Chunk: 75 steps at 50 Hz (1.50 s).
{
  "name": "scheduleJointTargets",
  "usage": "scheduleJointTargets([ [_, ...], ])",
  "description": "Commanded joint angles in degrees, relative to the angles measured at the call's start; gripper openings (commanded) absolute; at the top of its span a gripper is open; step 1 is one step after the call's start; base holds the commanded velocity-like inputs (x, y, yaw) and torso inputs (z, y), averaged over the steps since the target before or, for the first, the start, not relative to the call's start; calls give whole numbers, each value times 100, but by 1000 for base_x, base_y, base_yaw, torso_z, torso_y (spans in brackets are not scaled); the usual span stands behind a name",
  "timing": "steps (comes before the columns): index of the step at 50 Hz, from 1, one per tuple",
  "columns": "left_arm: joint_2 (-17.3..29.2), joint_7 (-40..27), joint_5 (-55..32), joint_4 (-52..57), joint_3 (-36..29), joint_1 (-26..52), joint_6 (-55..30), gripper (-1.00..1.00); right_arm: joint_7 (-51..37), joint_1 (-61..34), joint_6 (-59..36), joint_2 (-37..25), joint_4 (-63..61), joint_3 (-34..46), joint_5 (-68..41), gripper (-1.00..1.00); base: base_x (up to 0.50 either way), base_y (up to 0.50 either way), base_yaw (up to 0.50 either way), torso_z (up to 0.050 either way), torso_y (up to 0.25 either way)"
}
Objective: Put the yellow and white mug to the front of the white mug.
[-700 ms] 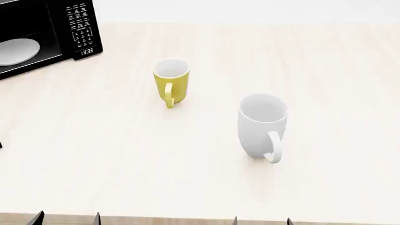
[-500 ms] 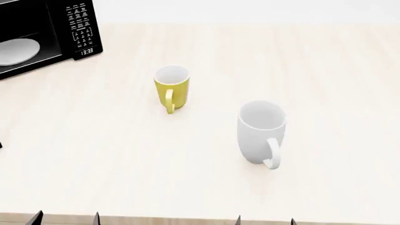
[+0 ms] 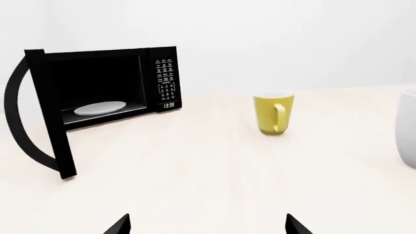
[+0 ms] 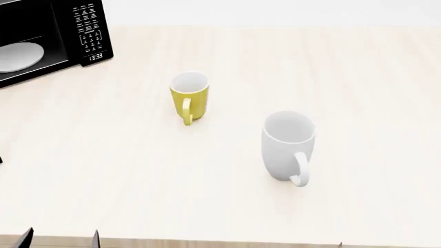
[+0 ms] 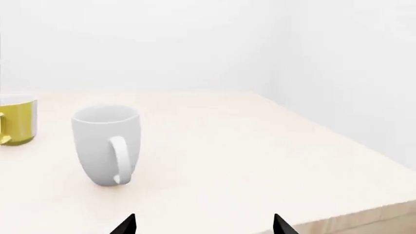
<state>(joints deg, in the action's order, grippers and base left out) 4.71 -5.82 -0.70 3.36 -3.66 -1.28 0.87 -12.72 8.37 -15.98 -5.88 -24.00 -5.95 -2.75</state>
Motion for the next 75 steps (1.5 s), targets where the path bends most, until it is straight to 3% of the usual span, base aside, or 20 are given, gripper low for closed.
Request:
scheduleJointTargets([
  [1,122,-133,-10,72,-89,-20,40,100,-249,614,77,-174,-852,-766,-350,100,0,0,0,0,0],
  [15,228,-167,-141,84,-158,-33,206,100,59,652,620,-179,-494,-911,-1111,100,386,-141,0,0,0],
  [46,392,-73,-552,0,-289,-42,469,100,48,716,946,-282,-384,-833,-1359,100,482,-208,0,0,0],
  [49,381,-155,-558,-133,-268,49,296,100,-188,643,571,-344,-372,-585,-909,100,0,0,0,0,0],
  [75,398,-263,-626,-780,-462,768,-401,100,-272,648,589,-443,-330,-479,-973,100,0,0,0,0,0],
])
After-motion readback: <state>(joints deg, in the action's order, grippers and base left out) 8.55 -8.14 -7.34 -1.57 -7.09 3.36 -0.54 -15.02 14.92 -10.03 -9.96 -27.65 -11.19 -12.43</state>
